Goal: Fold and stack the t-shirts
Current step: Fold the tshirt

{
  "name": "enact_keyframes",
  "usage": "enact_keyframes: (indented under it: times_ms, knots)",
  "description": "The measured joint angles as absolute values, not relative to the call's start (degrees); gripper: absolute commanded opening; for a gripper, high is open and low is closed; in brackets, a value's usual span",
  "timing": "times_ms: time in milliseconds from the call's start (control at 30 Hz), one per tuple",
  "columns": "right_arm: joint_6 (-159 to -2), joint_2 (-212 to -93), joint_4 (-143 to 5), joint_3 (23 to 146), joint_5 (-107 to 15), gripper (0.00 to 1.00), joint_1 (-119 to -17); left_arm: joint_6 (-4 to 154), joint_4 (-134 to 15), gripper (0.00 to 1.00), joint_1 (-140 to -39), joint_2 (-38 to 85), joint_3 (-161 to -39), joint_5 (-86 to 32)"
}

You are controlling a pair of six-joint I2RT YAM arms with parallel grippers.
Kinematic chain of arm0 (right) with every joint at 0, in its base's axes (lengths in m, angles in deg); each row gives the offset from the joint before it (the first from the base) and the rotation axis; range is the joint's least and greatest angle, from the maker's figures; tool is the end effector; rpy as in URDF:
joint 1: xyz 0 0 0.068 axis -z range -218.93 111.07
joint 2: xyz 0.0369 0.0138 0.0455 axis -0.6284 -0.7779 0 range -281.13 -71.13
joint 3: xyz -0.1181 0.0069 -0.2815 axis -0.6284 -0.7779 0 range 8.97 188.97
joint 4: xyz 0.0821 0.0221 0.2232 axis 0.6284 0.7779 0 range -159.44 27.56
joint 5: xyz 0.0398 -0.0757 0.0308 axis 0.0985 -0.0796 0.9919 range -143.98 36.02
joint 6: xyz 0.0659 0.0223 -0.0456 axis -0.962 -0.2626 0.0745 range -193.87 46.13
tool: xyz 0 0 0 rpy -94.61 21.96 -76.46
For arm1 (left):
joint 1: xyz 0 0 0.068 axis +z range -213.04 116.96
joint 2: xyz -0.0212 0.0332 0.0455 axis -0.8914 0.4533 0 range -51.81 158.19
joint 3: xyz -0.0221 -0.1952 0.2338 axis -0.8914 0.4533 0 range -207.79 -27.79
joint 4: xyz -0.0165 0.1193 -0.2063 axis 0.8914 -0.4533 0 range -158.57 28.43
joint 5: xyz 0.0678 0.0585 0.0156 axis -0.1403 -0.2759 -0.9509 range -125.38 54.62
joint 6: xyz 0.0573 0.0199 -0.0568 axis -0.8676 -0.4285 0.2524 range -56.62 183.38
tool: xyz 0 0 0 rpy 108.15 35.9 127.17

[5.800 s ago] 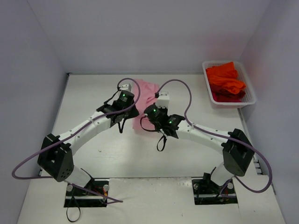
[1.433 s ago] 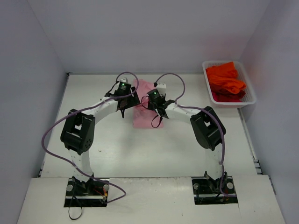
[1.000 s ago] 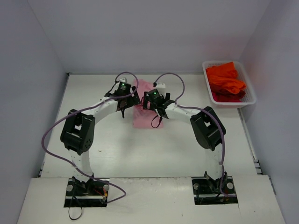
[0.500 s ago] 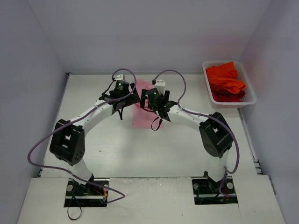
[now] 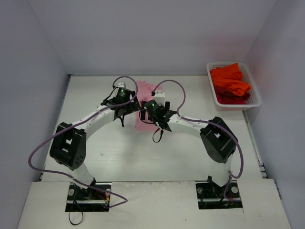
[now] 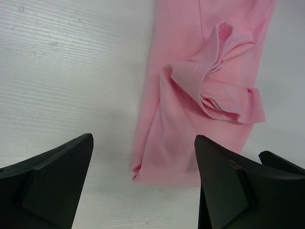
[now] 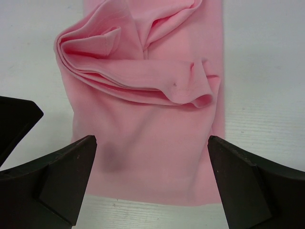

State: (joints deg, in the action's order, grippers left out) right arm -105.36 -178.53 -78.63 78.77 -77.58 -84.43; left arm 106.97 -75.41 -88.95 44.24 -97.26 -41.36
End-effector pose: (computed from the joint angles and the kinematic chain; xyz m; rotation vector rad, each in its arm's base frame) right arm 0.3321 0.2964 0.2434 0.0033 2.0478 0.4216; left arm 0.3512 -0.1622 0.2695 -0.4129 2.2888 -0.5123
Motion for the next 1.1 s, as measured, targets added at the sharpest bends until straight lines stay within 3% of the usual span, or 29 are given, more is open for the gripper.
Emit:
enact_keyframes:
  times_ms: [1100]
  knots:
    - [-103.57,-188.8,-79.57,85.87,-77.71,1.0,-80.54,106.93,-75.41,0.84,-88.8,44.07,-97.26,-42.76]
